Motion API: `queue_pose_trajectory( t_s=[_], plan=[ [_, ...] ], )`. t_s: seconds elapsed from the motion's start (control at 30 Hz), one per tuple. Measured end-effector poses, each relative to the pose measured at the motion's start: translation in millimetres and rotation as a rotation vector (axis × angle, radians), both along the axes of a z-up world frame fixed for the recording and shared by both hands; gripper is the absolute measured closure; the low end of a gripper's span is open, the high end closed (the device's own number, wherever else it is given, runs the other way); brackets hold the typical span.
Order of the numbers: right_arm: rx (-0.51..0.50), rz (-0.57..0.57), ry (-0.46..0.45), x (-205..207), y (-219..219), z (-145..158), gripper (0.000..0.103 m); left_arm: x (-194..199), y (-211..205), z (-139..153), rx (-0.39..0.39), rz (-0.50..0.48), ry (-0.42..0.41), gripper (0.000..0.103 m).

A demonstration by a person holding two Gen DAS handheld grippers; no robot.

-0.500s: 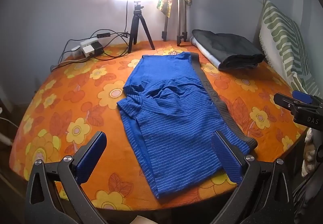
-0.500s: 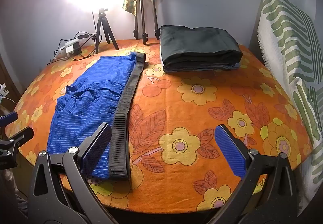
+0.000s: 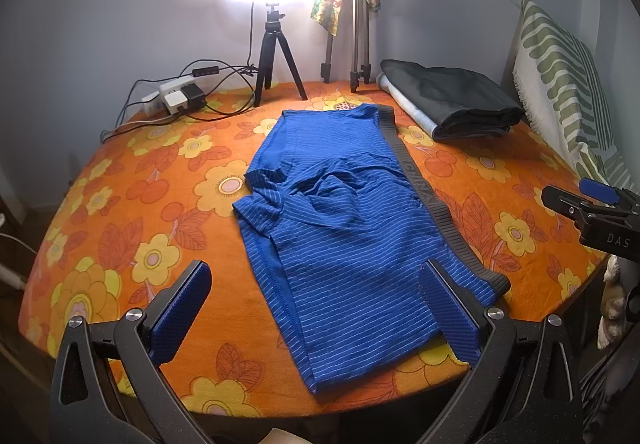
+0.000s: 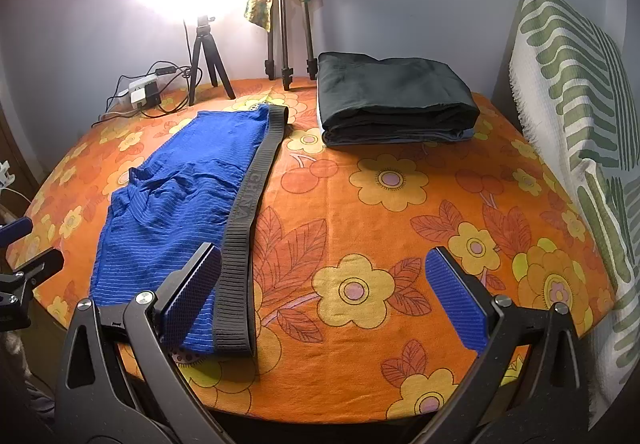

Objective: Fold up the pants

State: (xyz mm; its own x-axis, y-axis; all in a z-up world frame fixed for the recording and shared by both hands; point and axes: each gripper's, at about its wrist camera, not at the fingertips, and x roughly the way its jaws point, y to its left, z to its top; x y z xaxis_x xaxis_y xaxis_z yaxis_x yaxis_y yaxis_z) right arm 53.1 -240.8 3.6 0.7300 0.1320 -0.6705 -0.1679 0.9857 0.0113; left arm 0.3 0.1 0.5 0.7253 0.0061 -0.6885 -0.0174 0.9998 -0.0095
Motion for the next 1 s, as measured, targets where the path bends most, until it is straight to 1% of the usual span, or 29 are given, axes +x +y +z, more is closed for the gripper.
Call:
queue_pose_trajectory(
  t_s=[0.27,0.3,0.4,0.53,0.6,0.63,0.73,1.0],
  plan=[
    [-0.004,0.000,-0.001,-0.9,1.3,-0.2,0.000,0.1,0.4,-0.1,0.001,0.000,0.001,0.000],
    [-0.003,0.000,-0.001,-1.1,1.4,-0.3,0.000,-1.2,0.1,4.4,0.000,0.001,0.001,0.000],
    [-0.004,0.002,0.000,-1.9,2.4,-0.6,0.000,-1.0,0.1,4.7,0.002,0.000,0.006,0.000],
    [-0.011,0.018,-0.007,-2.3,2.5,0.8,0.000,-1.1,0.9,4.6,0.010,-0.001,0.009,0.000],
    [-0.018,0.026,-0.012,-1.0,1.0,1.2,0.000,-1.4,2.7,3.5,0.015,-0.003,0.006,0.000],
    [-0.020,0.033,-0.014,-2.9,3.0,2.0,0.000,-1.3,3.4,0.3,0.012,-0.003,-0.010,0.000],
    [-0.029,0.046,-0.019,-5.3,5.2,1.0,0.000,-3.9,4.7,-1.4,0.026,-0.002,-0.024,0.000],
    [-0.054,0.090,-0.042,-13.3,12.7,-3.0,0.003,-6.9,10.6,-2.2,0.058,0.018,-0.030,0.000]
  ],
)
